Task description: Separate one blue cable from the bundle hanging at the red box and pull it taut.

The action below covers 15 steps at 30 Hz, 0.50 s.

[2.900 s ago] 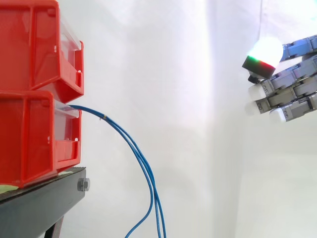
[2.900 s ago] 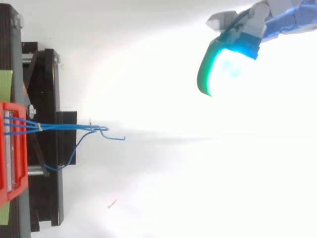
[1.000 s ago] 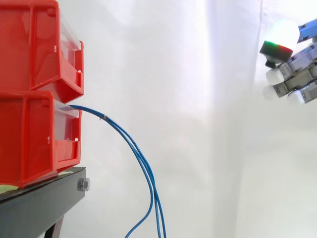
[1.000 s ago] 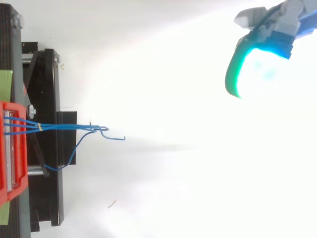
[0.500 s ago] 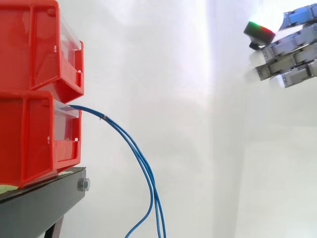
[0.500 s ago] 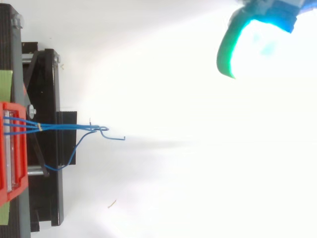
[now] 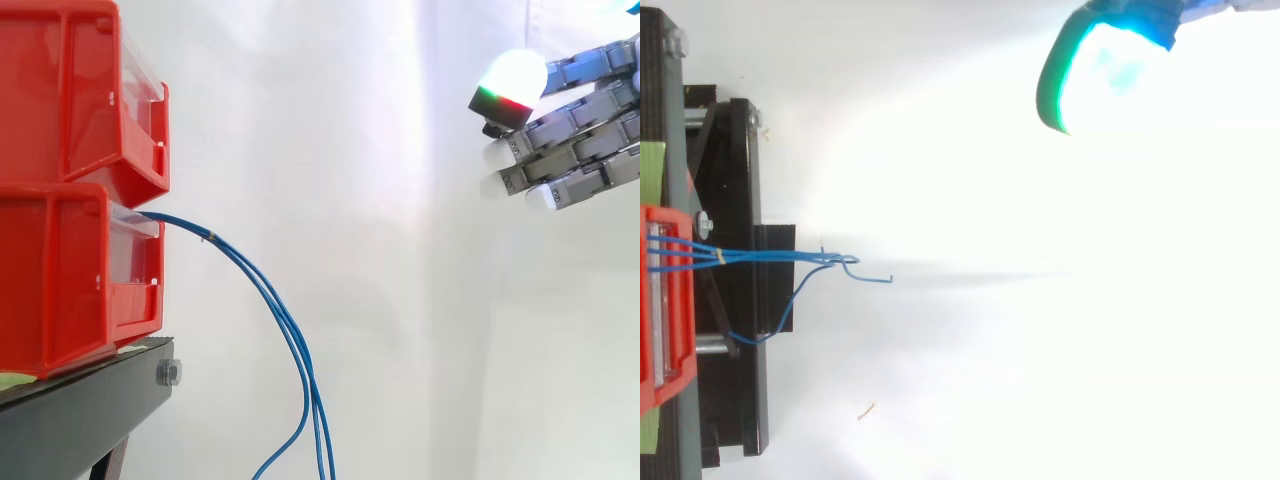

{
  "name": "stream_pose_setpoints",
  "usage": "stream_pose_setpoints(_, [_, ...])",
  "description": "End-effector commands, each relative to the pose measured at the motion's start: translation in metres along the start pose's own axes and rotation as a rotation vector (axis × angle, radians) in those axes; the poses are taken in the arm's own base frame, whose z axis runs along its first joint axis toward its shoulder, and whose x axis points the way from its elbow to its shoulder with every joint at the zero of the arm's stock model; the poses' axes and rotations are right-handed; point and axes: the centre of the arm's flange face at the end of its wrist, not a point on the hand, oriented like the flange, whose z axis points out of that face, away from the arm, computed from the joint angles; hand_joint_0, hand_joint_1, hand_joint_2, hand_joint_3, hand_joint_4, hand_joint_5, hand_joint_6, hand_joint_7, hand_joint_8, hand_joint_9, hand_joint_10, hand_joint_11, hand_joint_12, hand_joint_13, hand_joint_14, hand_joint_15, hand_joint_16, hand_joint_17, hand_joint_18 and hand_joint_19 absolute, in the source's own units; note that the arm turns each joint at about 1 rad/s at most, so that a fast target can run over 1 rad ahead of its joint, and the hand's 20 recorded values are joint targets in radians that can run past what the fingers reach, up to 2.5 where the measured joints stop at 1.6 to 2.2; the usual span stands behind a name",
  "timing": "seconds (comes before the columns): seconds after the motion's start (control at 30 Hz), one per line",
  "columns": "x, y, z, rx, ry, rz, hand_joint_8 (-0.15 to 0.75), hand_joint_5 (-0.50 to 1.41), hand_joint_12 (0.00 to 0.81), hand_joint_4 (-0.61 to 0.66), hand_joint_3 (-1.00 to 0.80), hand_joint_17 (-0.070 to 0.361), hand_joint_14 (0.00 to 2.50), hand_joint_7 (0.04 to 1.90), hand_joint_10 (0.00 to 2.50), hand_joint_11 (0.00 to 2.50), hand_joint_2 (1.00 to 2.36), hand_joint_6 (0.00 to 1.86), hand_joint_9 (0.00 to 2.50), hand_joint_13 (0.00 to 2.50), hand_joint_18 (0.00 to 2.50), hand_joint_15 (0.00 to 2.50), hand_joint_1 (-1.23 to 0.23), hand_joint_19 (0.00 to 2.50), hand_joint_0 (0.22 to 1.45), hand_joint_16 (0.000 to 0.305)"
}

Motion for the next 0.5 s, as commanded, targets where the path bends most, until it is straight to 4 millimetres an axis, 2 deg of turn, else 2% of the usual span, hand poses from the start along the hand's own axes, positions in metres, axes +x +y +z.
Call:
stream_pose_setpoints(0.0, [-0.0006,0.0000,0.0008,-0.001,-0.007,0.001,0.290,-0.23,0.332,0.22,-0.50,0.100,0.00,0.78,0.00,0.08,1.00,0.50,0.30,0.06,0.16,0.00,-0.57,0.21,0.56,0.044])
stream_pose_setpoints(0.47, [0.0006,-0.0042,0.0027,0.012,-0.033,-0.007,0.291,-0.23,0.329,0.23,-0.50,0.099,0.00,0.78,0.00,0.08,1.00,0.50,0.30,0.06,0.16,0.00,-0.57,0.20,0.56,0.044])
